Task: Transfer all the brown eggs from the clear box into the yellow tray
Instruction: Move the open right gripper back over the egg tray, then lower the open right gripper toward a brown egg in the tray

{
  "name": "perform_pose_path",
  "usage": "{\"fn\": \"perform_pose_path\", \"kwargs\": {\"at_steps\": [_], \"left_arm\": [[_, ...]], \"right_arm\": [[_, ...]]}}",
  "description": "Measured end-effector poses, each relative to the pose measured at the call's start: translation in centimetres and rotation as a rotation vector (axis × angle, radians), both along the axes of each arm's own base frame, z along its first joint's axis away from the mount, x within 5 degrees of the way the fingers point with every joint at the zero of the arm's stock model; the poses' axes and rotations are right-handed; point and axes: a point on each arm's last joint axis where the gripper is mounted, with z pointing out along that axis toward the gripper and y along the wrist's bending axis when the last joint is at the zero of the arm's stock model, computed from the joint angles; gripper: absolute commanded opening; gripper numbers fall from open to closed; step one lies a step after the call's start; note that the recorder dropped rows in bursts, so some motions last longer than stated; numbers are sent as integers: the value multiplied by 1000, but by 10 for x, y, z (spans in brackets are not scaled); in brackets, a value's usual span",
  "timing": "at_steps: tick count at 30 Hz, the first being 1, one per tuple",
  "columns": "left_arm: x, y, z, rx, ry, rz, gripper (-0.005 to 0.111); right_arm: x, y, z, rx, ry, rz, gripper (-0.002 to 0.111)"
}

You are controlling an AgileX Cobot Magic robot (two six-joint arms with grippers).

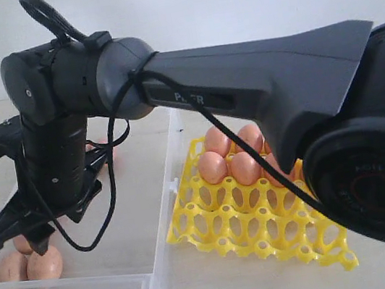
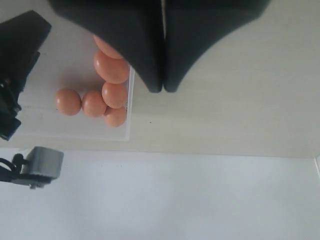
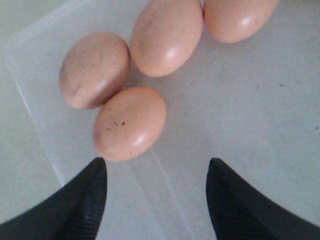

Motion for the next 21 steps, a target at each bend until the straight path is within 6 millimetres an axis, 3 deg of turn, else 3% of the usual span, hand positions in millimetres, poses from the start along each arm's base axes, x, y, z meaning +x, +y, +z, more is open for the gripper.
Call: {"fn": "perform_pose_path", "kwargs": {"at_steps": [12,21], "left_arm": [[0,0,0,0,0,0,-4],[0,0,0,0,0,0,-4]], "right_arm": [[0,11,5,121,96,-234,56],[2,15,-24,84,205,-425,56]]}}
